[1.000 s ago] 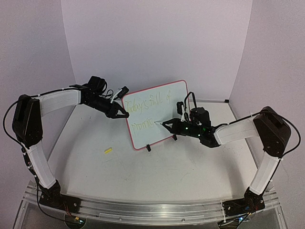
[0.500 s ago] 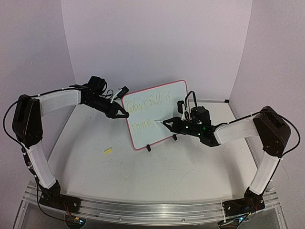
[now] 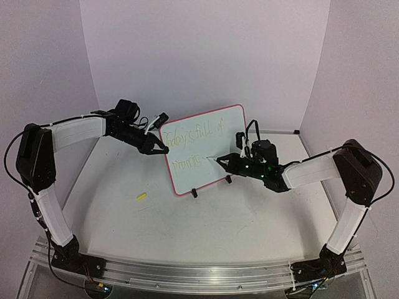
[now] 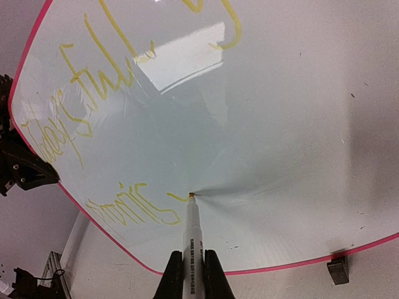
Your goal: Write a sentence on the whiteboard
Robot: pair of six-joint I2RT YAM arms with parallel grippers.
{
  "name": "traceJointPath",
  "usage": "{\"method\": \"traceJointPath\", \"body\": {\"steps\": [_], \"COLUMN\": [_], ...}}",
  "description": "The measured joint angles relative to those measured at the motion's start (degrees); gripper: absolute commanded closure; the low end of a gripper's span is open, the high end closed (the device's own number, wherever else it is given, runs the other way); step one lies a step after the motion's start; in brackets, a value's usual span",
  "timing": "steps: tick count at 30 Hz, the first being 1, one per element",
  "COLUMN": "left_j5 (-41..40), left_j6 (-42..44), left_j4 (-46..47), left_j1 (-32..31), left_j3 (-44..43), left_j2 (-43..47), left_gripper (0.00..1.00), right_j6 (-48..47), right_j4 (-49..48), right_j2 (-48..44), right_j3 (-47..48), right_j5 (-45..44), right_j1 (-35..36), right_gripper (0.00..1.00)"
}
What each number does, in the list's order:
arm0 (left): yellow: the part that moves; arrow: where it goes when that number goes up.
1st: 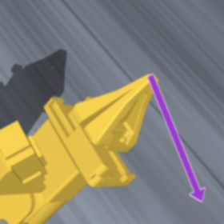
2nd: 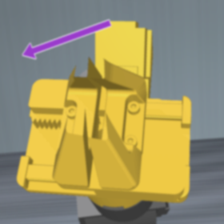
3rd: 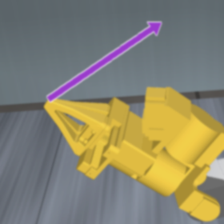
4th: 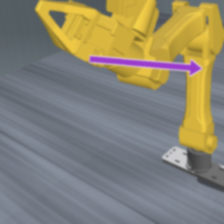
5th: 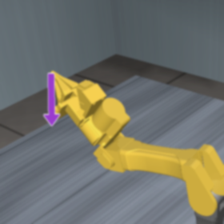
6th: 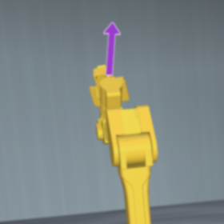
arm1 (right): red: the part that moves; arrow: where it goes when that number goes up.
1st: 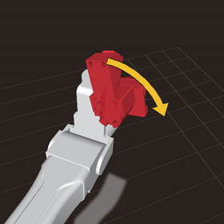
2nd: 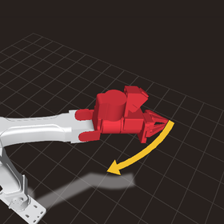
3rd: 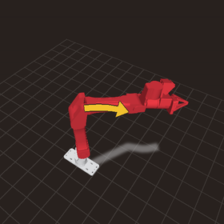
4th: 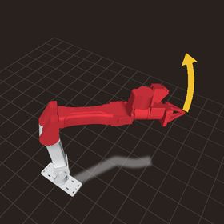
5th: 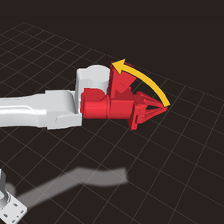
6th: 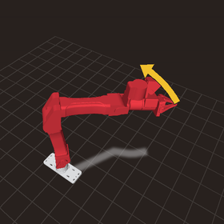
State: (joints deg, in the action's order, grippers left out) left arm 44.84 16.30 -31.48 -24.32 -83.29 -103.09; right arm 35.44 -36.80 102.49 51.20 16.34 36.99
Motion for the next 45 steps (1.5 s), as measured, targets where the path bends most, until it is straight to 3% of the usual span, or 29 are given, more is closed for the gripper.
{"method": "traceJointPath", "body": {"steps": [26, 45], "left_j5": [0.0, 0.0], "left_j6": [0.0, 0.0], "left_j4": [0.0, 0.0], "left_j1": [0.0, 0.0], "left_j3": [0.0, 0.0], "left_j2": [0.0, 0.0], "left_gripper": [1.00, 1.00], "right_j6": [0.6, 1.1], "right_j4": [-0.1, 0.2], "right_j2": [1.0, 1.5], "right_j3": [3.0, -0.7], "right_j5": [3.8, 4.1], "right_j1": [-0.4, -0.4], "right_gripper": [1.00, 1.00]}}
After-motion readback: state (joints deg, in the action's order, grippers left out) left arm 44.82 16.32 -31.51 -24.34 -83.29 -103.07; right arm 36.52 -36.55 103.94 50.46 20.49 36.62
